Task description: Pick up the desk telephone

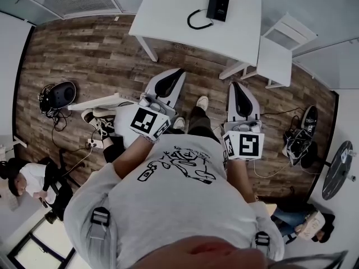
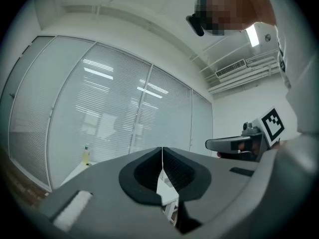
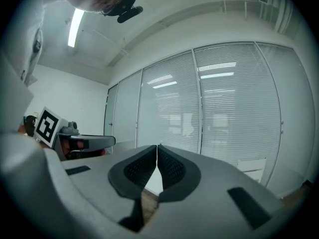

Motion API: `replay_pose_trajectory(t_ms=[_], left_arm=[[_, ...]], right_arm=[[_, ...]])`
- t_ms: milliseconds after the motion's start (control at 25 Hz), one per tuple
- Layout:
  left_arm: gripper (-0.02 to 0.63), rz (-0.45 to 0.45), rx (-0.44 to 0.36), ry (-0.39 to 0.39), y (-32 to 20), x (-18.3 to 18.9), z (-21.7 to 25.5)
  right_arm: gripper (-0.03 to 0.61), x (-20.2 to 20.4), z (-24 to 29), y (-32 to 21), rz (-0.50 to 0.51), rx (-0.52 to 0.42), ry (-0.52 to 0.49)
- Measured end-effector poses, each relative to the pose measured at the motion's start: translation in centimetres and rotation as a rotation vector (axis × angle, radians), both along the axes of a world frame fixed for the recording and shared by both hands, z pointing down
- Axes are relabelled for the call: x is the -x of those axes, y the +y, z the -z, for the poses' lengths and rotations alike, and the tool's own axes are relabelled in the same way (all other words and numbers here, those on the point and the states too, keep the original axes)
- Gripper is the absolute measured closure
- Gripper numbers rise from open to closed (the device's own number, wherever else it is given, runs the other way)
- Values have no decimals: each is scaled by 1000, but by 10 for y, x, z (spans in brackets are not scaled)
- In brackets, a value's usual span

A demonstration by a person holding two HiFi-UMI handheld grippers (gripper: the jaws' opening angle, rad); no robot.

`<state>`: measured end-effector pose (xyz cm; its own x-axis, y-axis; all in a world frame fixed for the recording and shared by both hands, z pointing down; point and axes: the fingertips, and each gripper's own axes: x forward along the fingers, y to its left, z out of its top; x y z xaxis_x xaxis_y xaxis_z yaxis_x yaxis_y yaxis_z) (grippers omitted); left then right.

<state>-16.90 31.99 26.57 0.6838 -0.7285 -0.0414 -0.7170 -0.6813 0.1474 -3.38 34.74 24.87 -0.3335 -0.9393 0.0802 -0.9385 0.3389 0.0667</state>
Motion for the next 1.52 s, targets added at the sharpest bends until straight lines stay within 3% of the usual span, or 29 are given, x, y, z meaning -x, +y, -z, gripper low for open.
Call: replay_pose_trajectory(t_ms=[360,1040,1280,1520], left_arm=[[607,-8,2,-22,-62,-35,-7],[607,12,32,-82,-253,-159,-13],[607,57,43,-99,-300,-170,-22],[607,80,36,-137,-324,-159,-25]], right_arm=[[572,-32,-12,-61,-3,-4,-30],[572,-160,-27,-252,20,33,-79],[572,-176,-38,-300,47,56,-69],[572,-162,-40,-329,81,76,-56]])
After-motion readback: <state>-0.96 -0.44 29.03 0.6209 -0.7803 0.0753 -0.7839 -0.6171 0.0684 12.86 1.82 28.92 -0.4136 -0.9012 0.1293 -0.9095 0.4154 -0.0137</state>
